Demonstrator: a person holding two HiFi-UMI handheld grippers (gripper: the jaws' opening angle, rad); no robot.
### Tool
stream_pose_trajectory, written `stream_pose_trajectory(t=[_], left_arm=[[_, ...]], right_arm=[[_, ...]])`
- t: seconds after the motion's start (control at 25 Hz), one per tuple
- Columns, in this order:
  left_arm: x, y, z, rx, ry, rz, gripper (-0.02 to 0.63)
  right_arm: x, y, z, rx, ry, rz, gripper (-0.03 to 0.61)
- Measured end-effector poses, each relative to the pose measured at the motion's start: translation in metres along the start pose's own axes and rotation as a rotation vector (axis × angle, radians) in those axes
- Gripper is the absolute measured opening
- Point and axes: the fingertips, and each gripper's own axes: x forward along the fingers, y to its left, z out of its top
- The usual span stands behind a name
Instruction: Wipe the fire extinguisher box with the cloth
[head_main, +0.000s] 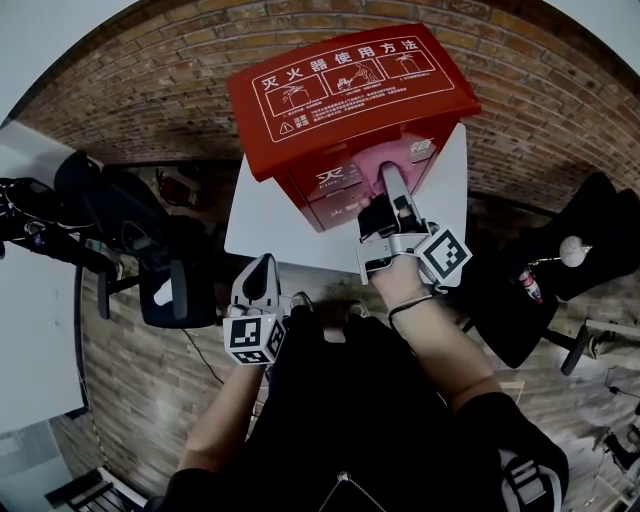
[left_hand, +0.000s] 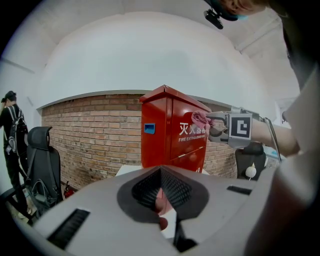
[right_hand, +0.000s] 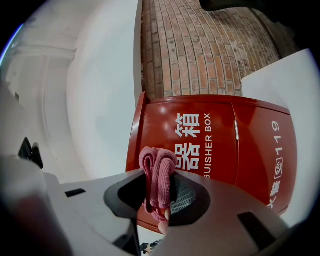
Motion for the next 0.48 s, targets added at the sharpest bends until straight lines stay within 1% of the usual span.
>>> stream_pose_trajectory(t=[0.48], left_arm=[[-0.001,0.001,-0.003,-0.009,0.002,0.012,0.028]], right_arm=[[-0.007,-0.026,-0.003,0.002,-0.006,-0.037,0.107]])
